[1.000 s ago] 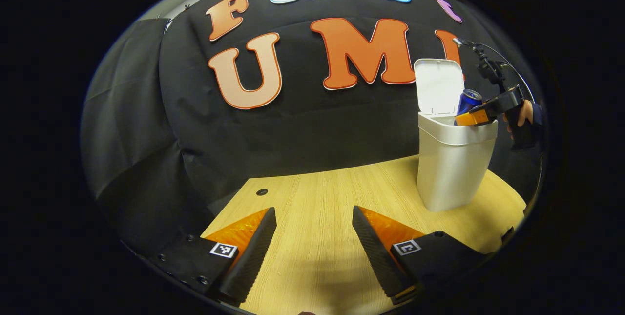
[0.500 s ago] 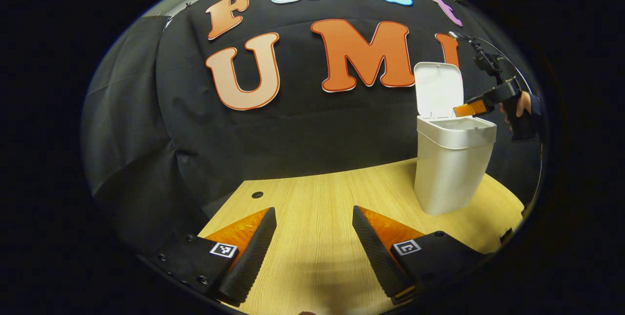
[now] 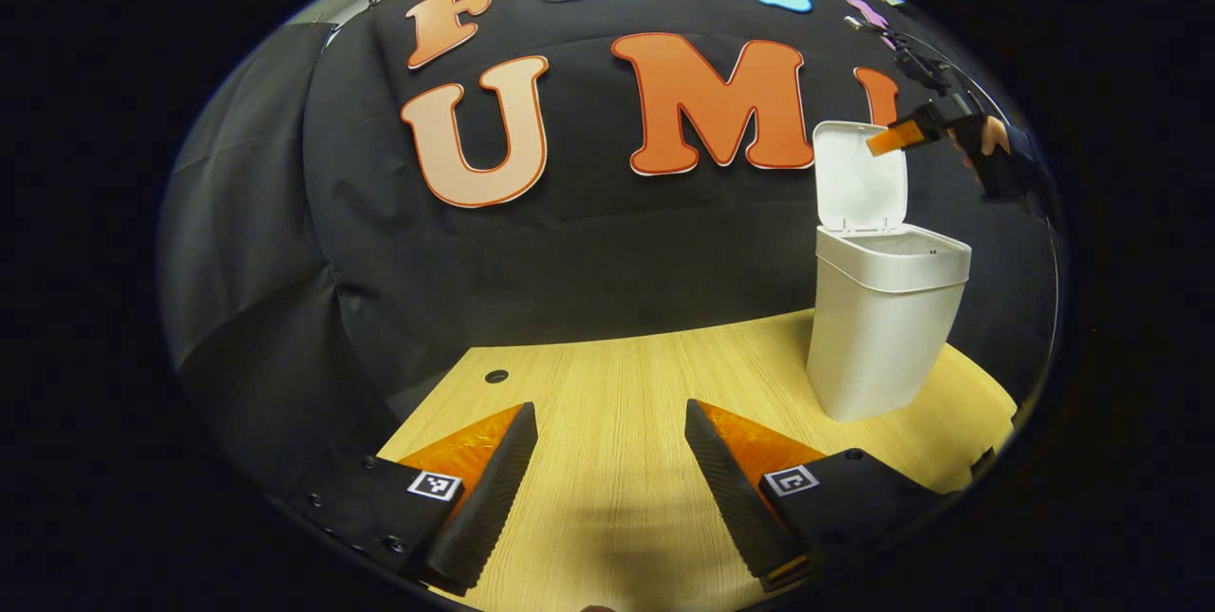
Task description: Press the lid of the desktop garbage bin to open it, pick up the crumpled paper on the desktop and throw it into the bin, then pick up the pop can on the desktop and drop it into the bin, and finally close the garbage bin lid.
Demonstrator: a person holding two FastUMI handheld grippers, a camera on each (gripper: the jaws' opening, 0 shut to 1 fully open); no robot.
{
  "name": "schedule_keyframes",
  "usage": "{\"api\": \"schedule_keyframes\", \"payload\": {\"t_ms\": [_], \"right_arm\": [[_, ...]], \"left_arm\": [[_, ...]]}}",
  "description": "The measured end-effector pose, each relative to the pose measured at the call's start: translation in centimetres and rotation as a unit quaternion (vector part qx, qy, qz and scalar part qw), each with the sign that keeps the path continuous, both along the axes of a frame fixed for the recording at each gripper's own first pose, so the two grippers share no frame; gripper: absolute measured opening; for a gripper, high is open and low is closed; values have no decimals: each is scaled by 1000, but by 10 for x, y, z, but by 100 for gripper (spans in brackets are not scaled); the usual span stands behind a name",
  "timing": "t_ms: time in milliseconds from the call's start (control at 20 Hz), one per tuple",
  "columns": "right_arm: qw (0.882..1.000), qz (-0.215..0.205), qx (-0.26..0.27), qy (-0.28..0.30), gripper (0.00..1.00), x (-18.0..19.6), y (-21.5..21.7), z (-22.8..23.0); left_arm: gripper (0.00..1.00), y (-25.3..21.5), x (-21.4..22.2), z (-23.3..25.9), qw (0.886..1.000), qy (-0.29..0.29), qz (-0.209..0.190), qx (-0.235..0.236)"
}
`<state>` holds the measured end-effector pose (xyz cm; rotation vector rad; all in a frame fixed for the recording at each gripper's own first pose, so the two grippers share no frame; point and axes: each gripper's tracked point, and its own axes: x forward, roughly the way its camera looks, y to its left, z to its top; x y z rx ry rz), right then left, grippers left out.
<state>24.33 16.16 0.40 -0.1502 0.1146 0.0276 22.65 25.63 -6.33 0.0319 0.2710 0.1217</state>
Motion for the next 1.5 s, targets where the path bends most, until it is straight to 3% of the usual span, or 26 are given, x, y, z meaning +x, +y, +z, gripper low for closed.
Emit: {"api": "schedule_keyframes", "payload": {"t_ms": [50, 500, 850, 1500], "right_arm": [[1000, -1, -6, -9, 82, 4, -1, 8], [999, -12, -7, -51, 82, 42, -13, 62], [999, -25, 27, -31, 82, 70, -21, 49], [995, 21, 97, 5, 81, 6, -6, 15]], "left_arm": [[100, 0, 0, -1, 1000, 0, 1, -2], [100, 11, -5, -5, 1000, 6, 24, -6], [100, 18, -13, -11, 998, 17, 50, -17], [99, 2, -10, -8, 1000, 17, 15, -9]]}}
